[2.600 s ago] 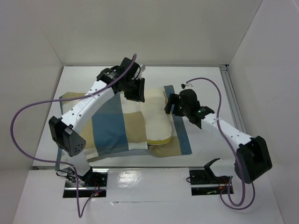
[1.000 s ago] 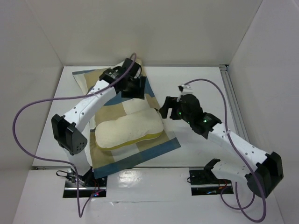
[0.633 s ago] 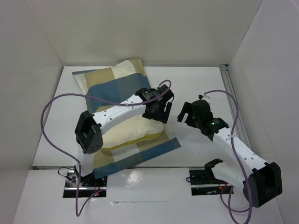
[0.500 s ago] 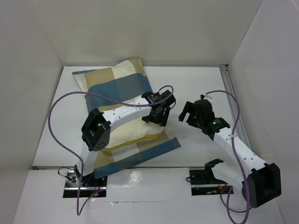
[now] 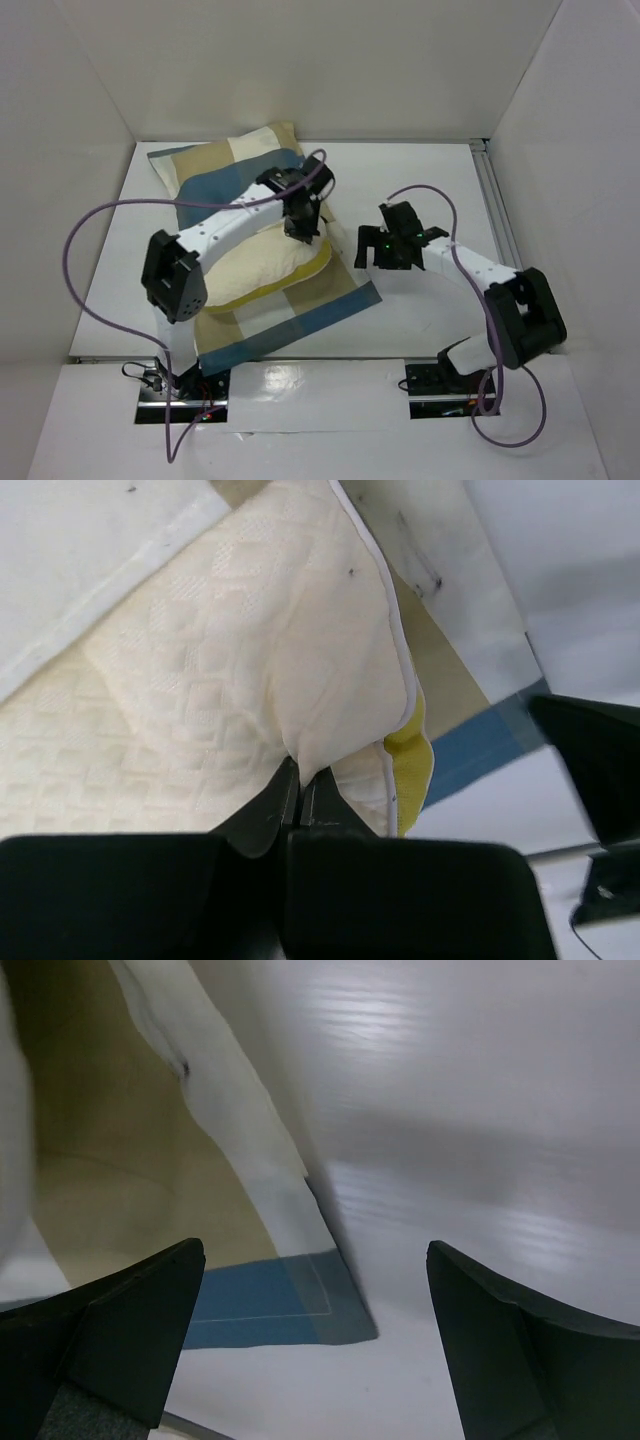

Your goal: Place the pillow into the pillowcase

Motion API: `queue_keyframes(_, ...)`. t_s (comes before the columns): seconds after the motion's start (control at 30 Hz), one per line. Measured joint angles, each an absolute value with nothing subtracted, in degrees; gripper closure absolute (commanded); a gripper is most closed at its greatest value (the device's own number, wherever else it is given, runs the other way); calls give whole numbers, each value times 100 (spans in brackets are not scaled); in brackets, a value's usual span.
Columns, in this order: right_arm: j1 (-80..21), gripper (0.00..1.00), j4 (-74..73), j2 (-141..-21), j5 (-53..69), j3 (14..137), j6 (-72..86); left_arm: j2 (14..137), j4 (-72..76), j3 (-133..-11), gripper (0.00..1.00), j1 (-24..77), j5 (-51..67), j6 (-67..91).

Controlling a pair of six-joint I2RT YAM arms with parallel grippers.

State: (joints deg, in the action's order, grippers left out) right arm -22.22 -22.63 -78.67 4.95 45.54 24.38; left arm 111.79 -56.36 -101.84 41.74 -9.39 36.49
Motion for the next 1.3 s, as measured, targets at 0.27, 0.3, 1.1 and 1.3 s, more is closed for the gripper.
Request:
queue_keyframes(0.27,-2585,1,-1358,-9275,794,5572,1695,10029,-5669,-10156,100,3417,-305,3210)
queue_keyframes(0.3,-2585,1,-1238,-9435,834,5688,1625,10025,-5675,-10156,100,3415,-272,3170)
queue_keyframes(1.1,-2502,100,-1577,-7024,2797,6233,1767,10849,-6429,-12298,100,3498,-587,3833)
queue_keyframes(1.3,-2512,100,-2862,-6326,2171,5380,1754,11845,-6396,-12248,100,3734,-941,4528)
